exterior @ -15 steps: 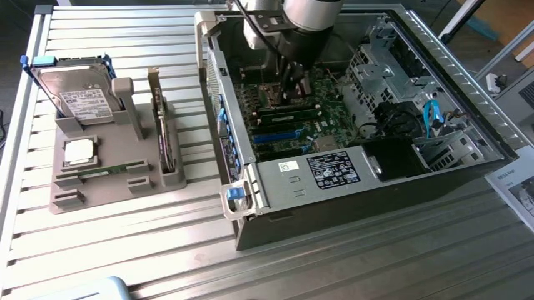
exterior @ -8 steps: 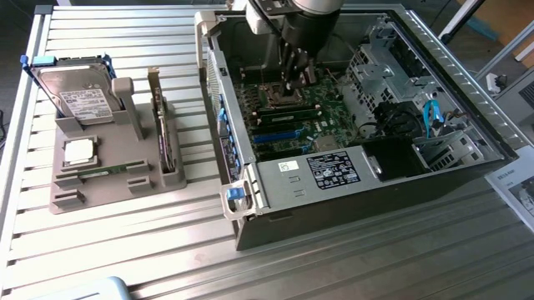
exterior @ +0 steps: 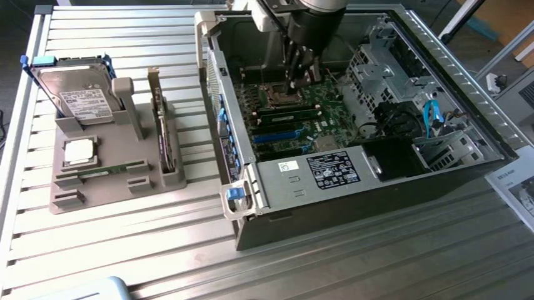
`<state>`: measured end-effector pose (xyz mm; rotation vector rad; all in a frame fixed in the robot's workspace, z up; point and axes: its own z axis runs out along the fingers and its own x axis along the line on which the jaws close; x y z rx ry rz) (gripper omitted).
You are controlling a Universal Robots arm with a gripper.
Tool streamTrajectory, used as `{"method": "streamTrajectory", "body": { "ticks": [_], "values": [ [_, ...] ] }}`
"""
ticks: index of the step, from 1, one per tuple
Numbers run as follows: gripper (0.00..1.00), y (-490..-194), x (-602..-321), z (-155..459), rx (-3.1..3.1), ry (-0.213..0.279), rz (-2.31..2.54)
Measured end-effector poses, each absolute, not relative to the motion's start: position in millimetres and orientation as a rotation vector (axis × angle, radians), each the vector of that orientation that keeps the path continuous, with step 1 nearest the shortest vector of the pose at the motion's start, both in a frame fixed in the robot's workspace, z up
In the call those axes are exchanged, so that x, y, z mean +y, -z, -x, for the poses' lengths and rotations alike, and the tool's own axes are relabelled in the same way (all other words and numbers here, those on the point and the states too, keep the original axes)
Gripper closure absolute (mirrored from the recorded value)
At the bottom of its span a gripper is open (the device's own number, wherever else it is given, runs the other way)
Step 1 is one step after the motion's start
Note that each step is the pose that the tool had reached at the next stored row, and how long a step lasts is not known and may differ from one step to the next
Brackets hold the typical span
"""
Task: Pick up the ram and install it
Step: 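Press down the ram until it locks into place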
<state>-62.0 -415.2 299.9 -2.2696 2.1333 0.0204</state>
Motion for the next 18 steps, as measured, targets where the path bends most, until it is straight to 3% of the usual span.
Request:
{"method": "streamTrajectory", "body": {
  "ticks": [18],
  "values": [
    [0.90, -342.5, -415.2, 48.4, 2.134, -0.022, 2.269]
  ]
}}
